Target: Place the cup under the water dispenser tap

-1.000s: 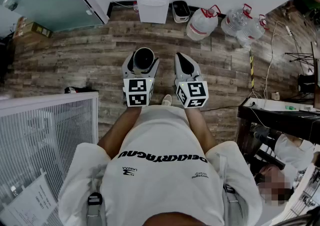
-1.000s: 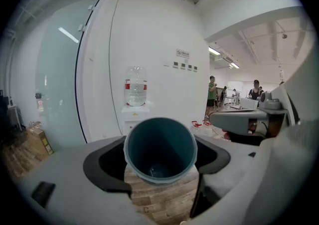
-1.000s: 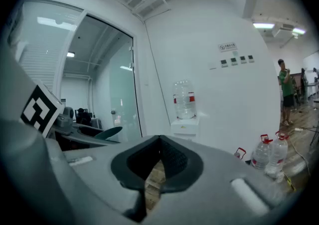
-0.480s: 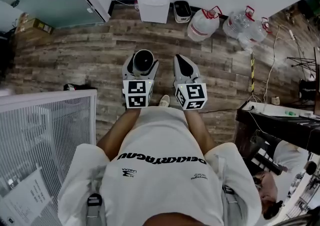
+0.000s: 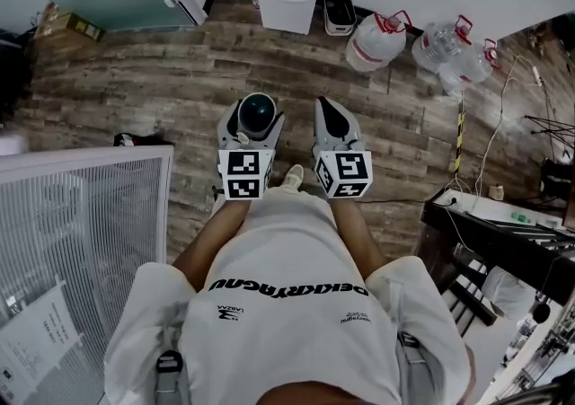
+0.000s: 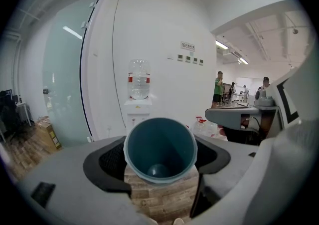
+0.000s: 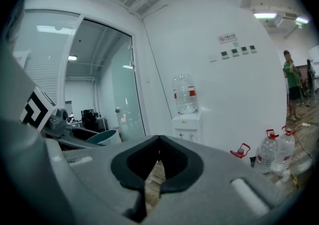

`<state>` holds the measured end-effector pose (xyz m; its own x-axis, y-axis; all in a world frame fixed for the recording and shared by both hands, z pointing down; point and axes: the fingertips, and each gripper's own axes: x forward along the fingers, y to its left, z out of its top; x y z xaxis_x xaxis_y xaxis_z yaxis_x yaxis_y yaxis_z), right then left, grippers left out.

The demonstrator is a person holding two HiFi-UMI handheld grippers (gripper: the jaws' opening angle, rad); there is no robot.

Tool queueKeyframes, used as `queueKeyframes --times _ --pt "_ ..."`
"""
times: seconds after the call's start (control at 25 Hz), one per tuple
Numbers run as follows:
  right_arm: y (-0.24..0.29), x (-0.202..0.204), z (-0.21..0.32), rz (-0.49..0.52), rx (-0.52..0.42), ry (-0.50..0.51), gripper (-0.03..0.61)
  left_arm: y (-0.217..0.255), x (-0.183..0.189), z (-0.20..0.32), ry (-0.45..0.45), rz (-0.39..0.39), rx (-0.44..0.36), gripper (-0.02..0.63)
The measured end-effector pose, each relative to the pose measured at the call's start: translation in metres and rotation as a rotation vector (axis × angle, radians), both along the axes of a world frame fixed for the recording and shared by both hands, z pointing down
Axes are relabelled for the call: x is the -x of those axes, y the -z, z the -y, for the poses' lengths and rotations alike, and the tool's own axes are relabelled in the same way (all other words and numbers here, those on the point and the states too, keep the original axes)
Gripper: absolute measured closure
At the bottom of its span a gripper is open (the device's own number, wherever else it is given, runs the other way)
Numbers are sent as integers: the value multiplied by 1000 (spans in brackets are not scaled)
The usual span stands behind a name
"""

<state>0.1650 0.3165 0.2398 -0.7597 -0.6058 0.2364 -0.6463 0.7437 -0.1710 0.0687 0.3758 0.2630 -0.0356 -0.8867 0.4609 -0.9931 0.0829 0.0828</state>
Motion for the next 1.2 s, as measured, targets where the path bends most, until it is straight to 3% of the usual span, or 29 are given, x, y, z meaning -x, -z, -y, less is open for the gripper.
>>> queueKeyframes --times 0.28,0.52,0.8,1.2 --pt "-19 26 19 -23 35 14 580 -17 18 20 -14 -19 18 244" --pt "-23 56 66 -59 34 -22 580 -25 48 72 -62 -56 21 244" --pt "-28 122 139 -93 36 -67 580 -29 97 157 -186 -56 21 244" --pt "-16 184 227 -119 38 -226 580 -23 170 251 -331 -83 33 244"
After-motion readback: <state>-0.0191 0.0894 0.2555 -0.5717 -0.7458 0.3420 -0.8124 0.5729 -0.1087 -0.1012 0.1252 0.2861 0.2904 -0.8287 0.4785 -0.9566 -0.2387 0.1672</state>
